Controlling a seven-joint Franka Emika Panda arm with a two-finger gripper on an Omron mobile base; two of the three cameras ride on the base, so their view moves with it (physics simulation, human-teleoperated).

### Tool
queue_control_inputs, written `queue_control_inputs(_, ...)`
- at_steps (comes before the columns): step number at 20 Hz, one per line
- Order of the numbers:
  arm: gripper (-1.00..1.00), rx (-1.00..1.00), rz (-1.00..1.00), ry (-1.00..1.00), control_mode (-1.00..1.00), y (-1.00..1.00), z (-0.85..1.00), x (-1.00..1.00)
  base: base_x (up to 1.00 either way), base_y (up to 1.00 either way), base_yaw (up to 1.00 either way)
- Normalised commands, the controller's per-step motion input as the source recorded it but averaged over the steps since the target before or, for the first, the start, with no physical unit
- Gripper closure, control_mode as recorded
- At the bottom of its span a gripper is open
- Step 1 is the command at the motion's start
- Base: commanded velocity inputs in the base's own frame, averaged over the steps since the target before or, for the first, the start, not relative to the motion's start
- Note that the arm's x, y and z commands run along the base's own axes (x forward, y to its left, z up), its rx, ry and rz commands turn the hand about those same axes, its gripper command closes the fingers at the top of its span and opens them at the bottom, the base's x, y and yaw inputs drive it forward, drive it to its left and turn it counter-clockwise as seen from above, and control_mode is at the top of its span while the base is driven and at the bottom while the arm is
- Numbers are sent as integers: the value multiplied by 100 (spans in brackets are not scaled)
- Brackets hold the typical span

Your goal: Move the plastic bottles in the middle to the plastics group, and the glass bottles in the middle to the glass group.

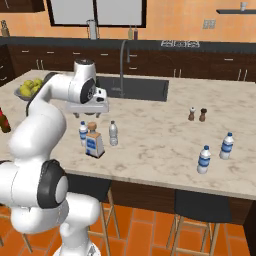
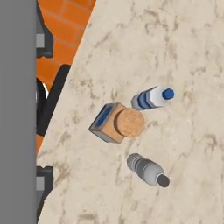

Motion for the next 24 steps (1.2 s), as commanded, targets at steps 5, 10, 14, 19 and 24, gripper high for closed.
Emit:
queue_control_inputs(5, -100, -6, 10, 22, -100, 3, -32, 31, 0, 0, 0)
queue_control_inputs(10, -100, -8, 1, 9, -100, 29, -33, 23, 0, 0, 0)
queue_control_inputs(14, -100, -6, 0, 0, -100, 3, -8, 54, 0, 0, 0)
queue_control_inputs(19, -100, 0, 0, -3, -100, -1, -17, 33, 0, 0, 0)
queue_control_inputs(24, -100, 0, 0, -8, -100, 0, -41, 5, 0, 0, 0)
